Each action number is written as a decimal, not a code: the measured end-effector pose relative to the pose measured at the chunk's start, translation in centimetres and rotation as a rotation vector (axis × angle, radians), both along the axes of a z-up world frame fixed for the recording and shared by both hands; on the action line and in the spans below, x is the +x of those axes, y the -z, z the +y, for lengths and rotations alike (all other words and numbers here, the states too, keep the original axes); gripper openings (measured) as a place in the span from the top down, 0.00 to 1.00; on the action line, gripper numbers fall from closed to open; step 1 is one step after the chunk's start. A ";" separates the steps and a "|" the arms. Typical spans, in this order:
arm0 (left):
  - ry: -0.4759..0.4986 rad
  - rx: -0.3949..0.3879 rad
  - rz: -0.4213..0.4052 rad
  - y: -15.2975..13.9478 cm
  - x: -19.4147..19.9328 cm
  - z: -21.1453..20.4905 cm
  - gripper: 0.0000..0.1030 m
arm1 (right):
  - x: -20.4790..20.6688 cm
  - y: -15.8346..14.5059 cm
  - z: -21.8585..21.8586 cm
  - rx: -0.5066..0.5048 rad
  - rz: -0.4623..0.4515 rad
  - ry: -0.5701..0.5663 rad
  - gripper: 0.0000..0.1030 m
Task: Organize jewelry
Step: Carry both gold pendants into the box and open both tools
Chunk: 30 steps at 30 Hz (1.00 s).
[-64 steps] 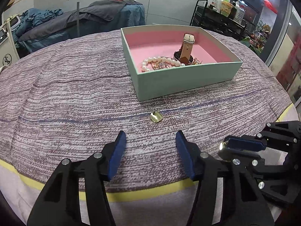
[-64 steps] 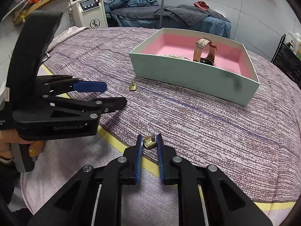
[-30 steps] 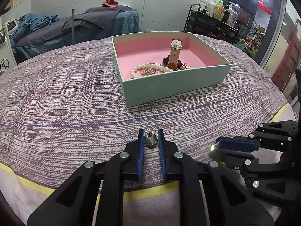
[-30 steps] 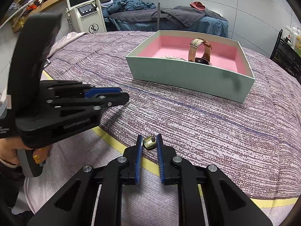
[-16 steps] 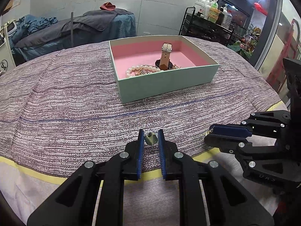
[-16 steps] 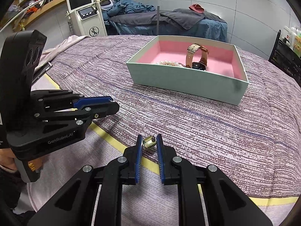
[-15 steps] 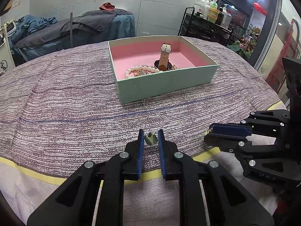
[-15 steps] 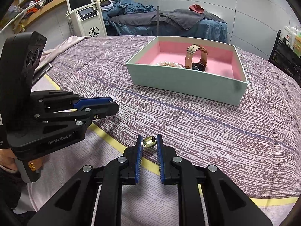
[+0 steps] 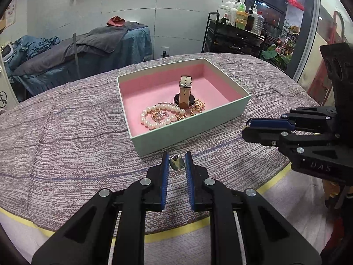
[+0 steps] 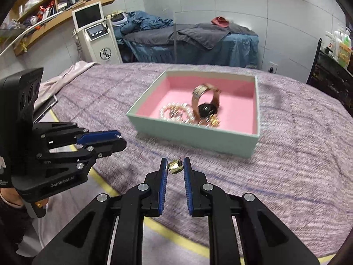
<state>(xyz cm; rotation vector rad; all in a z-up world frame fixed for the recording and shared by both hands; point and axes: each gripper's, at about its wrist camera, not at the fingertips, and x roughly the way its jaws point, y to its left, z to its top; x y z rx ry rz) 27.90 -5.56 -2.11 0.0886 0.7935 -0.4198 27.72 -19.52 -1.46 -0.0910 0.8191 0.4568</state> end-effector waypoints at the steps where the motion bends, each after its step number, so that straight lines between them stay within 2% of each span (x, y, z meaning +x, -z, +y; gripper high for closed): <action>1: 0.000 -0.001 -0.001 -0.2 0.4 -0.1 0.85 | 0.3 -0.2 -0.1 0.000 -0.010 0.007 0.86; 10: -0.031 -0.025 -0.009 -1.9 4.3 -0.3 0.85 | 3.4 -1.3 -0.1 -0.031 -0.069 0.045 0.86; 13: -0.041 -0.010 -0.012 -2.2 5.8 -0.6 0.85 | 4.7 -1.3 0.2 -0.047 -0.071 0.050 0.86; 19: -0.027 -0.005 0.069 -0.9 9.7 -1.4 0.85 | 7.3 -0.6 0.8 -0.066 -0.032 0.051 0.86; 22: -0.020 0.032 0.081 -0.2 10.7 -2.1 0.85 | 8.3 -0.2 1.0 -0.078 -0.014 0.054 0.86; 30: 0.000 0.065 0.113 1.2 12.0 -3.1 0.85 | 10.2 1.0 0.9 -0.114 0.017 0.060 0.86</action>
